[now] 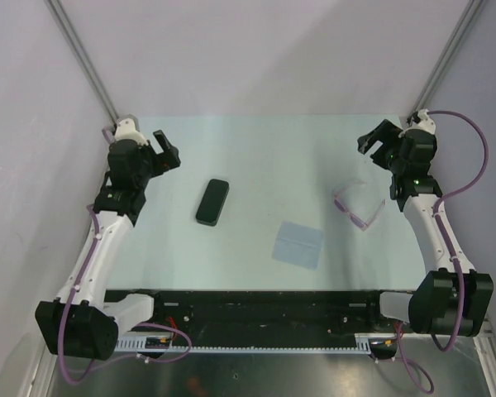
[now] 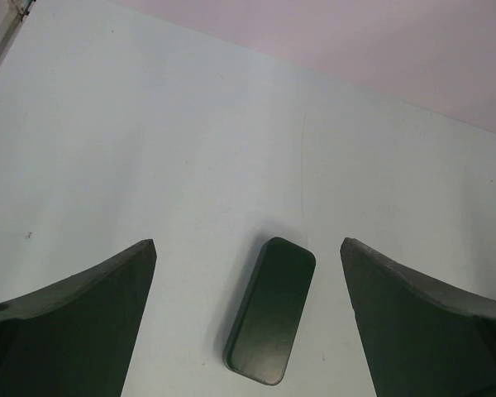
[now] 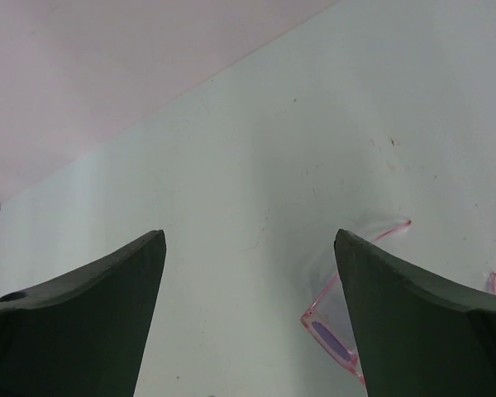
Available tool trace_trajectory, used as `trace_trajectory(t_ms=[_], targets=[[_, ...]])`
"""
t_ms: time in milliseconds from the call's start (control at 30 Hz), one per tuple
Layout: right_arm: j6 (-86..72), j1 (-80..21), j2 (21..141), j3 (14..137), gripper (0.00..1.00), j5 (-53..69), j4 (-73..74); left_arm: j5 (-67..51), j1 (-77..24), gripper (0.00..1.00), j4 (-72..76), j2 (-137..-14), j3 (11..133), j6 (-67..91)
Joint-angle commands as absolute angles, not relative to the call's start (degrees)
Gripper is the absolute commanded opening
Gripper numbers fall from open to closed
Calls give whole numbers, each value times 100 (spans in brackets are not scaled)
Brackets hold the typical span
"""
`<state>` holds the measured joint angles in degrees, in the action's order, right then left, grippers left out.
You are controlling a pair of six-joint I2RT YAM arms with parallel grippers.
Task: Organize the sunglasses
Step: Adjust the sunglasses case at the center of the board.
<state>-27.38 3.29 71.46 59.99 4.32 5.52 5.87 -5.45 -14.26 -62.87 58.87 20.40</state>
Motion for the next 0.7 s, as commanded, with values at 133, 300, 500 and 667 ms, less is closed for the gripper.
trace_trajectory(t_ms=[133, 300, 500, 667], targets=[[-2453, 141, 7040, 6179, 98, 562, 510, -156, -194, 100, -1371, -6257, 5678, 2225], [-1908, -298, 6996, 6170, 100, 308, 597, -1132, -211, 100, -1502, -6784, 5616, 1829], [-1916, -509, 7119, 6179, 100, 299, 756, -775, -1080, 100, -1626, -7434, 5713, 1372], [-1934, -571, 7207, 6179, 100, 580, 879, -896, -1283, 100, -1626, -8374, 6037, 1424]])
